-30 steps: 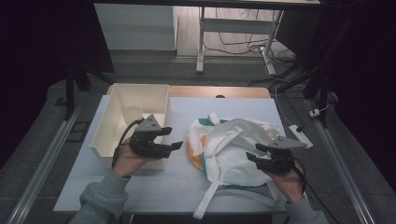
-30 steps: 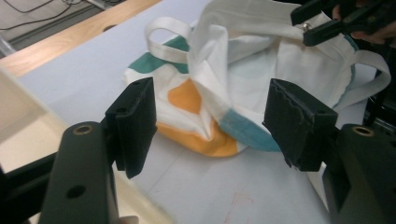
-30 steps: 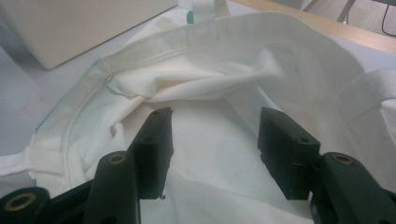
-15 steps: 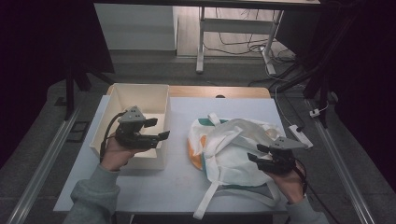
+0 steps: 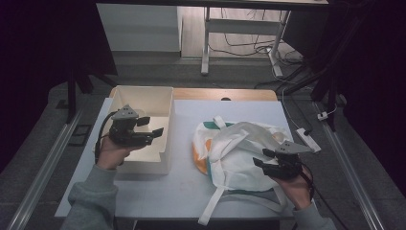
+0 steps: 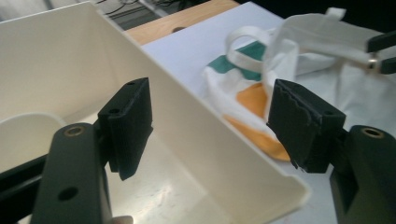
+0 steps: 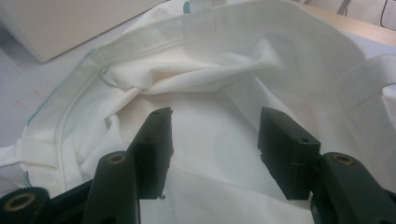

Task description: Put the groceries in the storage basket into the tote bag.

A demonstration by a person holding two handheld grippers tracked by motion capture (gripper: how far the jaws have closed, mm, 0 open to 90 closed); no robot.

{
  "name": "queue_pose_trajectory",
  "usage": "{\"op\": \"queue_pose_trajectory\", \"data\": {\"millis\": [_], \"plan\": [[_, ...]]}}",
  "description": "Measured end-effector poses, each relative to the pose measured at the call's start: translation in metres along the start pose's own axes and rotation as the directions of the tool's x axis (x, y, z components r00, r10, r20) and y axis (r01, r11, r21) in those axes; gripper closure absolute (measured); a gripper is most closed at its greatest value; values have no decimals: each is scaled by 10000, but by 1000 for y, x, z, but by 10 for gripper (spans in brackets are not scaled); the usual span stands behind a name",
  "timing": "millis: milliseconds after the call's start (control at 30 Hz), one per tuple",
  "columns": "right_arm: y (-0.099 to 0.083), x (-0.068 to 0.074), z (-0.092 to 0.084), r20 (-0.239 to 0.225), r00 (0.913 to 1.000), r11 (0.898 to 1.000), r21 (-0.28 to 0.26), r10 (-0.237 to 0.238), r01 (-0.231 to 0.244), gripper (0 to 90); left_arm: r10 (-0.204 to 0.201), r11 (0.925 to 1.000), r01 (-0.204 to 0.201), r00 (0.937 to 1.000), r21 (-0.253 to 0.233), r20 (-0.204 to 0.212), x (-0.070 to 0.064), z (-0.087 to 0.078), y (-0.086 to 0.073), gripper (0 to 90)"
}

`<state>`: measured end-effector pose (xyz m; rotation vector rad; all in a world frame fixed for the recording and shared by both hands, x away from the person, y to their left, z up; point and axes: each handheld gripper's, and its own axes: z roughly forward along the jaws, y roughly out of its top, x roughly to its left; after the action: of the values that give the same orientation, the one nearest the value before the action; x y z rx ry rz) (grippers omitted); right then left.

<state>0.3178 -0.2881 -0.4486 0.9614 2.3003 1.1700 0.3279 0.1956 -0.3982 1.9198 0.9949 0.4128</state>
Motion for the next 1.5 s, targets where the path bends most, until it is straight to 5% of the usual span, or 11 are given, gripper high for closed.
{"op": "queue_pose_trajectory", "data": {"millis": [267, 667, 967, 1133, 1233, 1500], "plan": [[-1, 0, 3, -31, 10000, 10000, 69, 13, -13, 448, -325, 9990, 348, 9968, 298, -727, 18, 9, -9, 270], [-1, 3, 4, -55, 10000, 9999, 135, -65, 66, 448, -960, 9924, 1071, 9819, 605, -1630, 43, 23, -15, 216], [1, 5, 1, -36, 9999, 9999, -84, -151, 151, 449, -1272, 9793, 1691, 9416, 1112, -3117, 60, 49, -16, 126], [1, 6, 1, 100, 9998, 9996, -197, -194, 196, 449, -1568, 9731, 2070, 9164, 1009, -3682, 69, 54, -18, 91], [1, 6, 0, 119, 9997, 9995, -225, -200, 203, 449, -1573, 9708, 2120, 9161, 1126, -3687, 72, 59, -19, 84], [1, 9, 4, 46, 9995, 9995, -106, -301, 301, 449, -1507, 9677, 2177, 9037, 1271, -4009, 73, 66, -19, 79]]}}
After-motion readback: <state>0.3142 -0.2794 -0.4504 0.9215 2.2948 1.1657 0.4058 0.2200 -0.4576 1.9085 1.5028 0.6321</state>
